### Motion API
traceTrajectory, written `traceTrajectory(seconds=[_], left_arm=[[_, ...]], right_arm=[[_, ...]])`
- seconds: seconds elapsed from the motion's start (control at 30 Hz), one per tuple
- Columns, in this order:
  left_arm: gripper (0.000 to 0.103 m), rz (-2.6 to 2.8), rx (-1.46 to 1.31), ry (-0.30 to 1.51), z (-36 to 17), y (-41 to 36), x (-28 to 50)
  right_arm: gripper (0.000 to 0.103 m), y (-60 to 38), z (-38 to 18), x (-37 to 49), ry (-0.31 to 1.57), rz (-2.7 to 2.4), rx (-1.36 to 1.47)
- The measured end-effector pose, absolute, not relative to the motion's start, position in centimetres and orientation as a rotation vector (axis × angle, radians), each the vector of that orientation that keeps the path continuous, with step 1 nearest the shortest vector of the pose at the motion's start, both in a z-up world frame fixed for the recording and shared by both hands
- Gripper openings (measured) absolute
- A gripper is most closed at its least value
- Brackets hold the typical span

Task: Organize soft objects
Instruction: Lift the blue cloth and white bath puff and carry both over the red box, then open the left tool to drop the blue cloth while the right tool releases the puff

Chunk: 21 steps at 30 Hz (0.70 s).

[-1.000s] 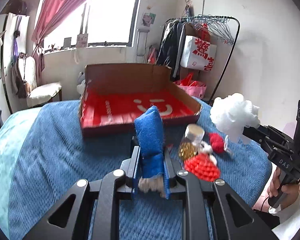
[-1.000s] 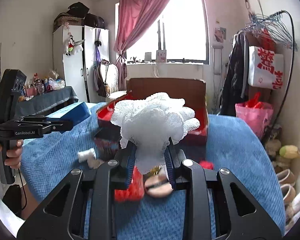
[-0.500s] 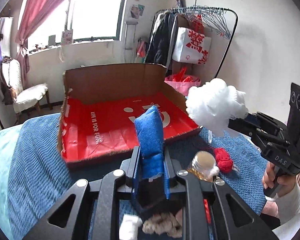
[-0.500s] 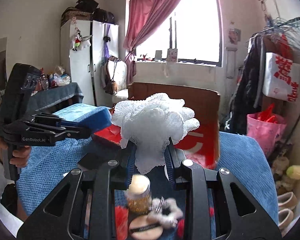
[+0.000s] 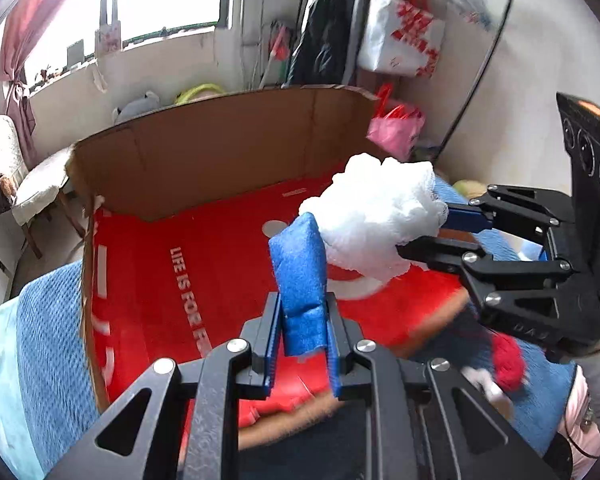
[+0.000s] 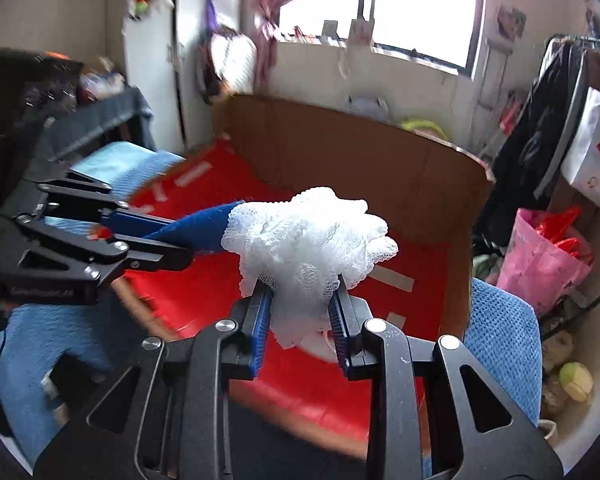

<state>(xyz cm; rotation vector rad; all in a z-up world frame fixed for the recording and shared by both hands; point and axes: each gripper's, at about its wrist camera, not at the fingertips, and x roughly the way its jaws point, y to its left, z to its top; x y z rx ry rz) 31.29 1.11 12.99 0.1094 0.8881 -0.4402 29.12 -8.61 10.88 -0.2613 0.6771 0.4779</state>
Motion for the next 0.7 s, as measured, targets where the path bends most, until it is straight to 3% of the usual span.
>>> traceTrajectory(seconds=[0.3, 0.7], left_arm=[[0.021, -0.309, 0.14, 0.985, 9.2, 0.5, 39.1], [0.025, -0.249, 0.114, 1.049, 5.9, 1.0, 40.9]], right_arm=[[0.026, -7.0, 7.0, 38.7, 0.917, 0.357, -0.289], [0.033, -7.9, 5.6, 42.3, 0.998, 0.29, -0.211]])
